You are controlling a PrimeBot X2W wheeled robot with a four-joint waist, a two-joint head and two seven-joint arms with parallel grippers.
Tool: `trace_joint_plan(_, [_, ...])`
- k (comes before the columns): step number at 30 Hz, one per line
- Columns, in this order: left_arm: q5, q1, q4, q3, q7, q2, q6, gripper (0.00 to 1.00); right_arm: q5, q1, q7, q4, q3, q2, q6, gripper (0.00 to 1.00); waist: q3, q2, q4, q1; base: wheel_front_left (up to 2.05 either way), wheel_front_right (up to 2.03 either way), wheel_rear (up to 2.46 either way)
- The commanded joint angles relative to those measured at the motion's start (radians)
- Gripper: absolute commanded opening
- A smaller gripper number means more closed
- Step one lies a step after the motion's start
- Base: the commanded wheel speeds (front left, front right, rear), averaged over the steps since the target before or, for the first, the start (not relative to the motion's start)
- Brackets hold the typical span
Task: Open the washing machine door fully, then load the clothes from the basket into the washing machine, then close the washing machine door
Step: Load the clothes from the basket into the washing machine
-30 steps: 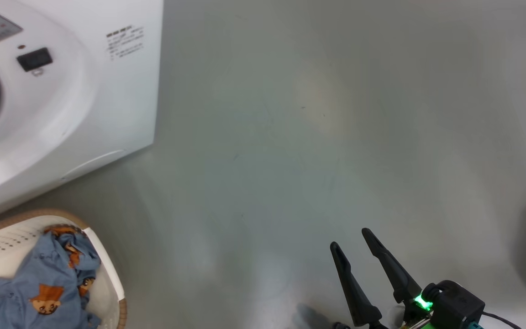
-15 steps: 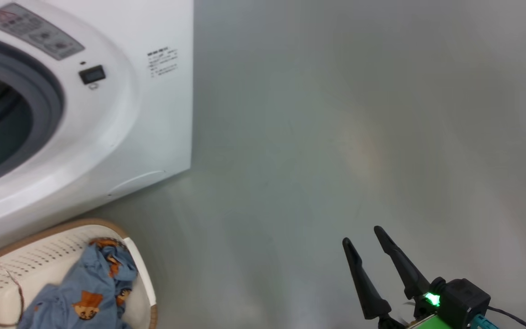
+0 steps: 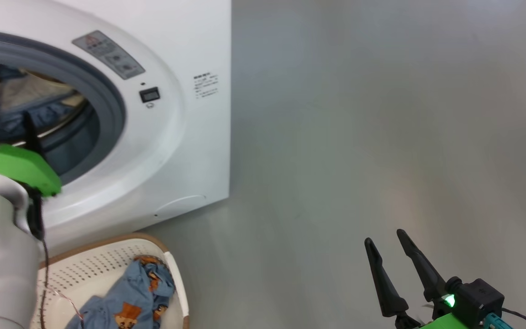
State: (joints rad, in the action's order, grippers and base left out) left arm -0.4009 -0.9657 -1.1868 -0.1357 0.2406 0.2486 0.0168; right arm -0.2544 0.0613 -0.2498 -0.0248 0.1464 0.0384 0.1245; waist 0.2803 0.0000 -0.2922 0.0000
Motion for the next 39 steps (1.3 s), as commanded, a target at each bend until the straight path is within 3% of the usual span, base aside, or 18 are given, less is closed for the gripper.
trace_joint_plan(1, [0.000,0.021,0.024,0.007,0.014,0.029,0.009,1.00,0.007,0.002,-0.012,-0.017,0.016,0.012,0.006,1.00,-0.050,0.0000,0.045,0.0000,0.00,0.00,0.00])
trace_joint_plan(9, [0.008,0.164,0.095,-0.019,0.021,-0.055,0.031,1.00,0.015,0.009,-0.012,-0.004,-0.028,0.012,0.006,1.00,-0.117,0.0000,0.093,0.0000,0.00,0.00,0.00])
trace_joint_plan(18, [0.018,0.414,0.328,-0.025,0.021,-0.134,0.038,1.00,0.028,0.019,-0.012,-0.002,-0.080,0.012,0.006,1.00,-0.166,0.0000,0.152,0.0000,0.00,0.00,0.00])
trace_joint_plan(27, [0.045,0.586,0.515,-0.044,0.021,-0.161,0.006,1.00,0.031,0.016,-0.012,0.000,-0.100,0.012,0.006,1.00,-0.191,0.0000,0.191,0.0000,0.00,0.00,0.00])
trace_joint_plan(39, [0.075,0.808,0.737,-0.047,0.021,-0.138,-0.038,1.00,0.033,0.058,-0.012,0.012,-0.131,0.012,0.006,1.00,-0.280,0.0000,0.228,0.0000,0.00,0.00,0.00])
